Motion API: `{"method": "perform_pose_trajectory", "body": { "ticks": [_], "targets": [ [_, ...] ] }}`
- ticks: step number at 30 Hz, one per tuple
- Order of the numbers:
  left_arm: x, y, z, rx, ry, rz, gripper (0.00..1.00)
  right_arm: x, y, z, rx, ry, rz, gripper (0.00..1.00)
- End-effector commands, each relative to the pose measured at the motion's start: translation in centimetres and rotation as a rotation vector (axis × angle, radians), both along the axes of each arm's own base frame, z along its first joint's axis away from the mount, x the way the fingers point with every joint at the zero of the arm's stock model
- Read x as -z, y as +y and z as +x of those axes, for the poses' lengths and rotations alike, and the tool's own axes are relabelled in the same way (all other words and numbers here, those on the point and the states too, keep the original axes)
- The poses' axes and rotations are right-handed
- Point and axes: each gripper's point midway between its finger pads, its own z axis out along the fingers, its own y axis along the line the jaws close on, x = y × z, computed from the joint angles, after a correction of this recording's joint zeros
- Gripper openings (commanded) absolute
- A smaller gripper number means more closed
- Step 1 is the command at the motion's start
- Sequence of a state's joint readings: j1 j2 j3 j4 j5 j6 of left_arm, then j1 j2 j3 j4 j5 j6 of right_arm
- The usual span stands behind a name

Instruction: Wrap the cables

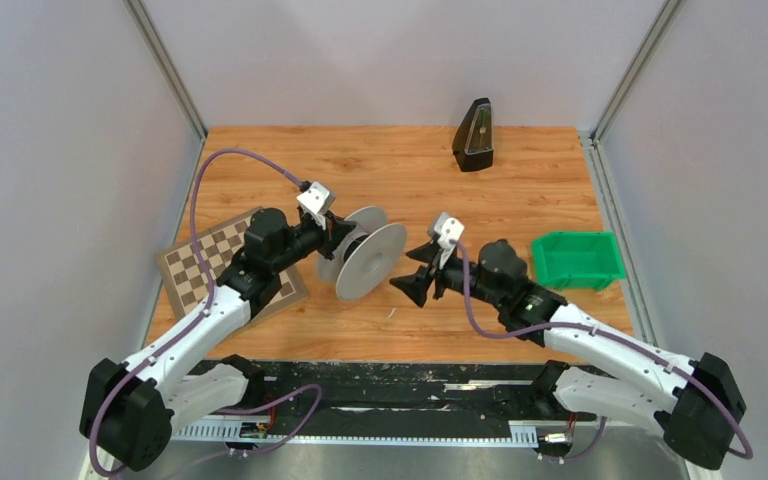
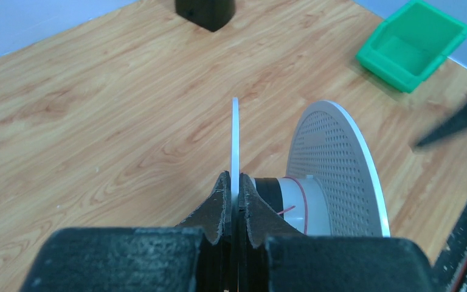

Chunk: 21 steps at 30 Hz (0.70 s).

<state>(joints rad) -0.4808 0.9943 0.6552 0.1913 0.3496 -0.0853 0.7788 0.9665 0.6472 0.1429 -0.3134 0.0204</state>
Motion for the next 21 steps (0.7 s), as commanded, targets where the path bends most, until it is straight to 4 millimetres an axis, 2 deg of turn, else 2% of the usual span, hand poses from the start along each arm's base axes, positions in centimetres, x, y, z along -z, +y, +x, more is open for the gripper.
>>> {"method": "perform_pose_trajectory", "body": {
  "ticks": [1,3,8,12,13,15,17,20,21],
  "targets": [
    [-4.2,1.3,3.3,-0.152,-0.095,-0.111,0.00,-0.7,1.7,0.8,0.178,-0.105,0.060,0.67],
    [-3.7,1.9,4.2,-0.210,-0.063,-0.126,0.00,0.6,3.4,0.0,0.173,-0.102,0.051,0.66],
    [-2.5,3.6,5.8,-0.337,-0.002,-0.147,0.00,5.5,9.1,-2.4,0.030,-0.155,-0.089,0.64],
    [-1.8,4.8,7.0,-0.399,0.030,-0.168,0.00,10.0,13.2,-3.3,-0.060,-0.200,-0.248,0.62],
    [-1.8,4.9,7.1,-0.404,0.042,-0.183,0.00,10.6,13.9,-3.1,-0.055,-0.195,-0.260,0.61],
    [-1.6,5.3,7.5,-0.413,0.068,-0.199,0.00,11.1,14.4,-2.3,-0.006,-0.168,-0.263,0.58],
    [-1.4,5.8,7.8,-0.424,0.092,-0.213,0.00,10.8,14.1,-1.9,0.046,-0.144,-0.225,0.56],
    [-1.7,6.3,7.8,-0.442,0.132,-0.249,0.00,9.2,12.5,-2.4,0.062,-0.157,-0.146,0.60],
    [-2.0,6.4,7.7,-0.445,0.146,-0.255,0.00,9.8,11.5,-2.9,0.043,-0.176,-0.154,0.62]
  ]
}}
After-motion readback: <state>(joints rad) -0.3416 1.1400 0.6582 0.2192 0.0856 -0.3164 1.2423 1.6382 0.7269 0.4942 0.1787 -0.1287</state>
